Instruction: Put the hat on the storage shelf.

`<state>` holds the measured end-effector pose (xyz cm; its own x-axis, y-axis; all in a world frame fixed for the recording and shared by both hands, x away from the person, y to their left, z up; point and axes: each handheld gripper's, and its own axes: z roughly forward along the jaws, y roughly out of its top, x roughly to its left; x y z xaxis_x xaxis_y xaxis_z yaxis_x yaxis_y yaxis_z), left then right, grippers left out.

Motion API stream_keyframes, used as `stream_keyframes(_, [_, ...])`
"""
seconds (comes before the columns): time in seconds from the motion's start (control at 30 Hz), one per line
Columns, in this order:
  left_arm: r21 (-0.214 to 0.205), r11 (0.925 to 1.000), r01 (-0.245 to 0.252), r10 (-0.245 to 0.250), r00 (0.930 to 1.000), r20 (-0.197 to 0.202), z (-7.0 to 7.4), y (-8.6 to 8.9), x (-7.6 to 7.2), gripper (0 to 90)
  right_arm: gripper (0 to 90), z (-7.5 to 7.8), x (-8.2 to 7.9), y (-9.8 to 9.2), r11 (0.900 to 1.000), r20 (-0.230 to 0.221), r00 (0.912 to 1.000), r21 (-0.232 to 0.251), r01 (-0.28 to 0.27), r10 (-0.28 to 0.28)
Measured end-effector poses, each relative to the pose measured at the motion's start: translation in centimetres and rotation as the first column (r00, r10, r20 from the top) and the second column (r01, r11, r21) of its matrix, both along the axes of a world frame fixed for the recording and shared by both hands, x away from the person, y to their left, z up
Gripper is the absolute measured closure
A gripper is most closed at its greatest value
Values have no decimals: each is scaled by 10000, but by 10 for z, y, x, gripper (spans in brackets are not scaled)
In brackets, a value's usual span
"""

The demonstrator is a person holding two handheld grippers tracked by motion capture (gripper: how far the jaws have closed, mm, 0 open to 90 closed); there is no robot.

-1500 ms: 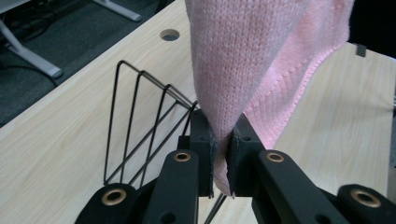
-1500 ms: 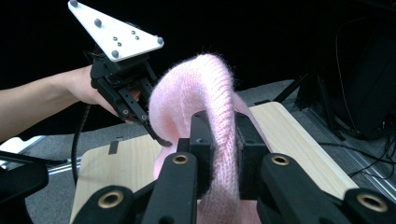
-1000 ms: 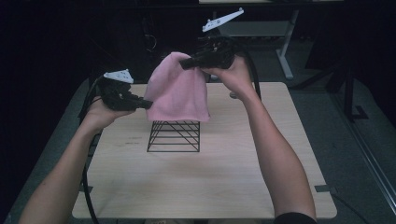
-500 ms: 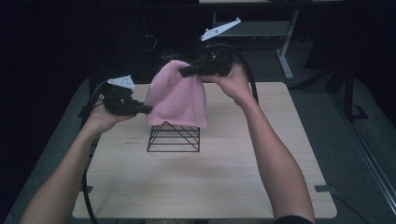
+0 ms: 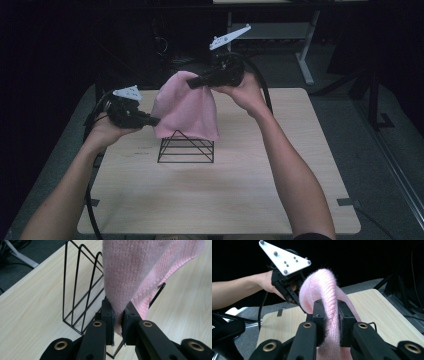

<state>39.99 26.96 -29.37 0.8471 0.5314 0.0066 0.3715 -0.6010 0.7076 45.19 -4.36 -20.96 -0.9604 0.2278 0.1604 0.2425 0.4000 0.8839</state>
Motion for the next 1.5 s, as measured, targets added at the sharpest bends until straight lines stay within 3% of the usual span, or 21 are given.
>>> stream_keyframes(0.17, [-65,10000,-48,48,10000,-66,-6,4,-3,821,786,-4,-3,5,9998,5,9999,-141,-128,128])
stream_keyframes(0.23, [123,9999,-9,10,10000,-84,-8,5,-3,818,786,-5,-4,7,9997,-34,9998,-145,-170,170])
stream_keyframes(0.5, [190,9998,-38,42,9998,-200,-16,8,-5,818,778,-15,-4,10,9995,-169,9996,-202,-235,231])
stream_keyframes(0.63, [51,9998,-209,211,9993,-293,-20,8,-6,818,776,-18,-4,11,9991,-197,9992,-258,-341,336])
stream_keyframes(0.73, [433,9990,-110,121,9996,-248,-22,8,-6,818,776,-21,-5,14,9986,-223,9990,-354,-392,385])
stream_keyframes(0.97, [284,9992,-271,284,9984,-488,-35,10,-8,818,774,-33,-6,15,9981,-358,9985,-434,-439,424])
stream_keyframes(1.5, [978,9950,-186,253,9973,-684,-54,11,-8,818,774,-55,-6,20,9955,-840,9947,-693,-651,592])
